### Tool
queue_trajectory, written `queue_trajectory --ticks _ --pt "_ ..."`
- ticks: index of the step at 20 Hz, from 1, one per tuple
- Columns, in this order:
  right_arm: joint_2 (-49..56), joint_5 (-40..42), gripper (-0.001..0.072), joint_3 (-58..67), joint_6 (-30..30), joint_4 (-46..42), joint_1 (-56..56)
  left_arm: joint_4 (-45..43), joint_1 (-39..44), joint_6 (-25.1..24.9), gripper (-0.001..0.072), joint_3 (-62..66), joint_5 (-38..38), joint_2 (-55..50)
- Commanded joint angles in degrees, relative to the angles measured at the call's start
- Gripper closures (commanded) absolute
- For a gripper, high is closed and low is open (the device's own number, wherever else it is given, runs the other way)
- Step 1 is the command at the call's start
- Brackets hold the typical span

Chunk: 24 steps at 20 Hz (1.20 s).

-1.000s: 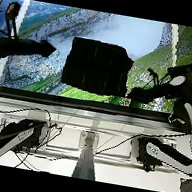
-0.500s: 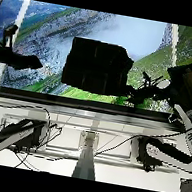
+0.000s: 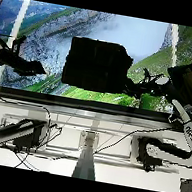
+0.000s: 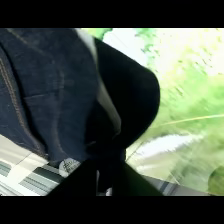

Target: Fold the clothes and pants, and hang the long-sleeved shirts on hangers.

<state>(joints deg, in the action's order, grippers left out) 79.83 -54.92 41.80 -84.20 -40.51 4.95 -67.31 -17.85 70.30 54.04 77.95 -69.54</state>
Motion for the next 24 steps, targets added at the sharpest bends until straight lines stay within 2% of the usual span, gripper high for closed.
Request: queue_trajectory --ticks 1,3,4,5,6,8,10,13,17,18,20,21,22,24 --pt "0.22 0.44 0.0685 0.22 4.26 0.0 0.04 0.09 -0.04 -0.04 0.0114 -0.33 2.25 -0.61" --pt "0.22 -0.55 0.0685 0.22 8.02 -0.7 0.04 0.96 -0.04 -1.42 0.0165 -2.36 2.23 -0.96" --pt "0.22 -0.81 0.0685 0.2 8.48 -0.81 0.04 3.06 -0.04 -3.98 0.0282 -4.13 2.21 -1.49" --pt "0.22 -0.96 0.0685 0.17 8.48 -0.81 0.04 6.36 -0.04 -7.26 0.0296 -6.38 1.86 -2.36" --pt "0.22 -1.01 0.0685 0.17 8.48 -0.83 0.04 9.64 -0.02 -10.45 0.0287 -8.33 1.53 -3.52" --pt "0.22 -1.01 0.0685 0.17 8.48 -0.83 0.04 17.49 0.0 -20.55 0.0206 -10.93 1.29 -6.6" --pt "0.22 -0.98 0.0685 0.17 8.48 -0.81 0.04 23.89 0.0 -28.61 0.0205 -11.21 0.17 -9.86" --pt "0.22 -0.94 0.0685 0.17 8.48 -0.79 0.04 30.71 0.35 -36.54 0.0205 -11.21 -3.78 -13.6" --pt "0.22 -0.68 0.0685 0.17 8.48 -0.74 0.04 31.82 3.74 -44.81 0.0209 -11.21 -8.31 -15.87" --pt "0.22 -0.46 0.0685 0.17 8.48 -0.7 0.04 31.82 4.85 -46.01 0.0231 -11.21 -9.92 -15.87" --pt "0.22 -0.15 0.0685 0.17 8.48 -0.66 0.04 31.8 7.43 -46.14 0.0391 -11.19 -11.45 -15.89" --pt "0.22 -0.13 0.0685 0.17 8.48 -0.66 0.04 31.8 8.55 -46.14 0.0505 -11.19 -11.43 -15.89" --pt "0.2 -0.2 0.0685 0.2 8.5 -0.66 0.04 31.8 9.49 -46.1 0.0709 -11.15 -11.17 -15.87" --pt "0.15 -2.25 0.0685 0.85 11.61 -0.94 0.04 32.54 10.45 -45.68 0.0699 -9.97 -8.33 -15.87"
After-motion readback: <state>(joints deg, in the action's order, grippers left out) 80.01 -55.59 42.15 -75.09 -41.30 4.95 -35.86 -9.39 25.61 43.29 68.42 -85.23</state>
